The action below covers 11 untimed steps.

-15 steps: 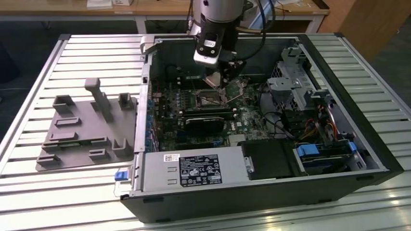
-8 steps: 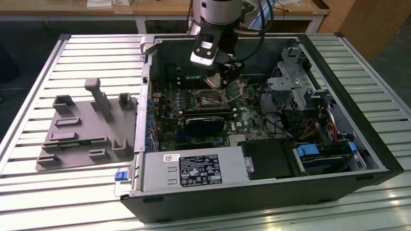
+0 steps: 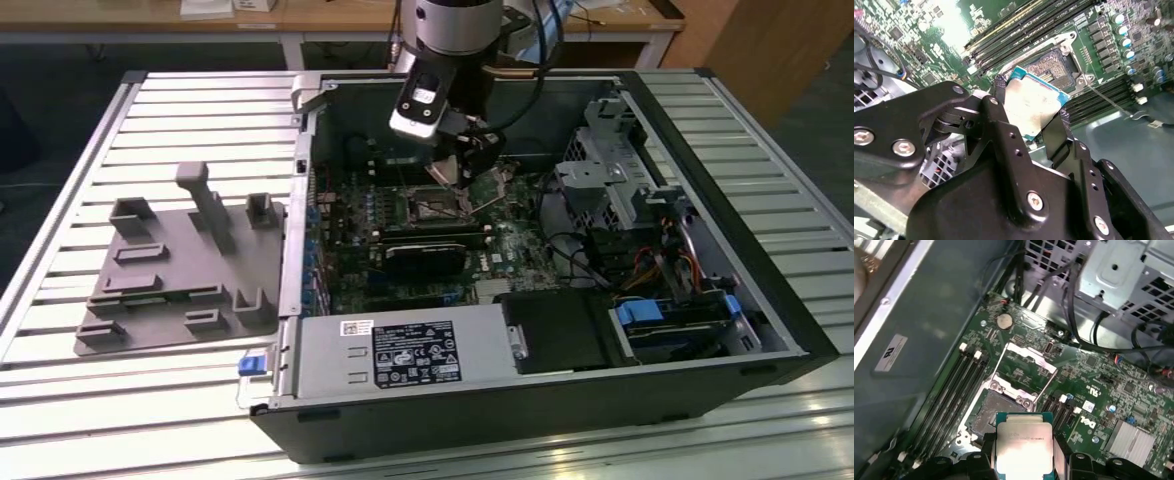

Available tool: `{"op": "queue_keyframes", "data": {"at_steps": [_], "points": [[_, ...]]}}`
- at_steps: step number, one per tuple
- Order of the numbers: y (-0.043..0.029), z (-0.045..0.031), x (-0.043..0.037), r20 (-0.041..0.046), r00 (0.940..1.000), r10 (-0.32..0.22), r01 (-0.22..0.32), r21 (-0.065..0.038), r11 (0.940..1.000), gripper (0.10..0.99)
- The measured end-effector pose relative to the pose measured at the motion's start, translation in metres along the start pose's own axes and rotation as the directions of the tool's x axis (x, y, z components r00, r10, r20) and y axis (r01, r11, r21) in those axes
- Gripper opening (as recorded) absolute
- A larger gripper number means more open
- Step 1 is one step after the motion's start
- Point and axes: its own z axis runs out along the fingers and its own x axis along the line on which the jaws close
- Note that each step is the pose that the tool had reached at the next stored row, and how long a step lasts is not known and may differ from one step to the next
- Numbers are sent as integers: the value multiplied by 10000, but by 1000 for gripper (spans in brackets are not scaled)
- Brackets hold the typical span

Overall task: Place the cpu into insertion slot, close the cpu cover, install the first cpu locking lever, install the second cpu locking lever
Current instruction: 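Place the cpu into insertion slot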

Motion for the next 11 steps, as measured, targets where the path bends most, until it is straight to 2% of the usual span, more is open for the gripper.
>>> {"op": "queue_keyframes", "data": {"at_steps": [5,8,11], "points": [[-4,35,0,84,9965,826,-826,-8,9966,541],[-6,58,0,138,9904,1372,-1372,-18,9905,541],[-8,78,0,191,9816,1901,-1901,-29,9818,541]]}}
